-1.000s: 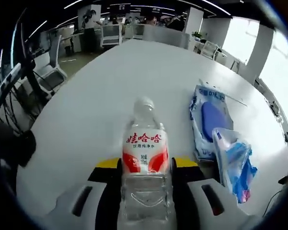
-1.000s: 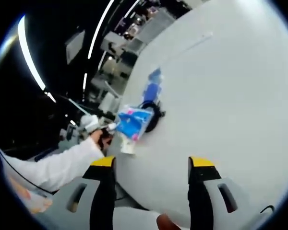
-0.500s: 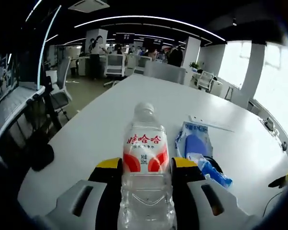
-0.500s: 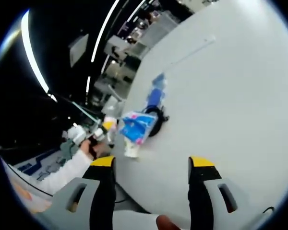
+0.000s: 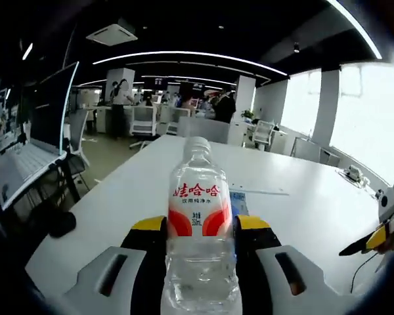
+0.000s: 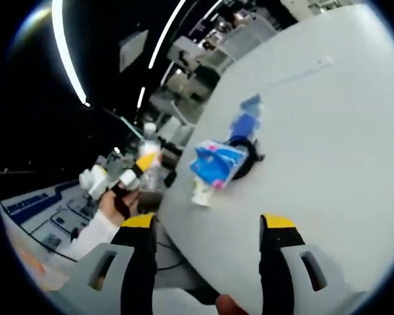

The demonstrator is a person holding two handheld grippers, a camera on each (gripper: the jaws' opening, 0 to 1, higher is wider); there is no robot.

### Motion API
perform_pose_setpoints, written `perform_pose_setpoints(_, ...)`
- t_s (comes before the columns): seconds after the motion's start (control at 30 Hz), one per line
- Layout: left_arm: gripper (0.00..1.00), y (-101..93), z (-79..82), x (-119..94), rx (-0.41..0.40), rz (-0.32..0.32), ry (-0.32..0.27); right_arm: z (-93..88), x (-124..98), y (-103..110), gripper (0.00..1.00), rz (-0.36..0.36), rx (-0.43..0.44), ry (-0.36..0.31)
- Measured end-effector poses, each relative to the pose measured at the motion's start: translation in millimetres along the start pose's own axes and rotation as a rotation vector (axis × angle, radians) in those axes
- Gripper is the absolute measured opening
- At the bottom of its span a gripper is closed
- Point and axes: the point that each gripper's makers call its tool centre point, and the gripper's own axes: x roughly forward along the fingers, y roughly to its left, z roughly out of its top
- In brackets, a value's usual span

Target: Arrange the tabletop items into an orderly group along one side of the table until the central work area is clear of visible clutter.

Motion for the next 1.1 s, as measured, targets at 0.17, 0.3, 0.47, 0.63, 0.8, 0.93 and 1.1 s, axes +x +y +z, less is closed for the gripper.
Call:
perform_pose_setpoints(0.17,0.39,-20.6,-2.3,-18.3,0.003,-0.036,-0.025,29.9,12.0,26.4,0.63,0.066,-0.037,-0.039)
perform_pose_setpoints(0.3,0.40,-32.3,-5.4,-28.3,0.013,-0.066,-0.033,51.0,23.8,46.3,0.64,0.108,-0.085,-0.049)
perform_pose_setpoints(0.47,0.40,-41.3,-5.5,-40.1,0.017,-0.086,-0.048,70.2,45.2,76.8,0.64,0.176,-0.129,-0.051)
perform_pose_setpoints(0.63,0.40,-51.8,-2.1,-50.7,0.039,-0.117,-0.065,77.2,66.9,106.6,0.64,0.229,-0.175,-0.031)
perform_pose_setpoints(0.8,0.40,-58.3,-3.8,-59.6,0.051,-0.134,-0.070,84.6,82.5,132.0,0.62,0.268,-0.195,-0.017)
perform_pose_setpoints(0.93,0.40,-66.6,-2.0,-66.3,0.055,-0.157,-0.084,85.6,95.5,142.3,0.62,0.269,-0.222,-0.002)
perform_pose_setpoints(1.1,0.40,-78.7,-2.3,-72.1,0.077,-0.188,-0.094,83.2,106.0,154.1,0.59,0.295,-0.211,0.008)
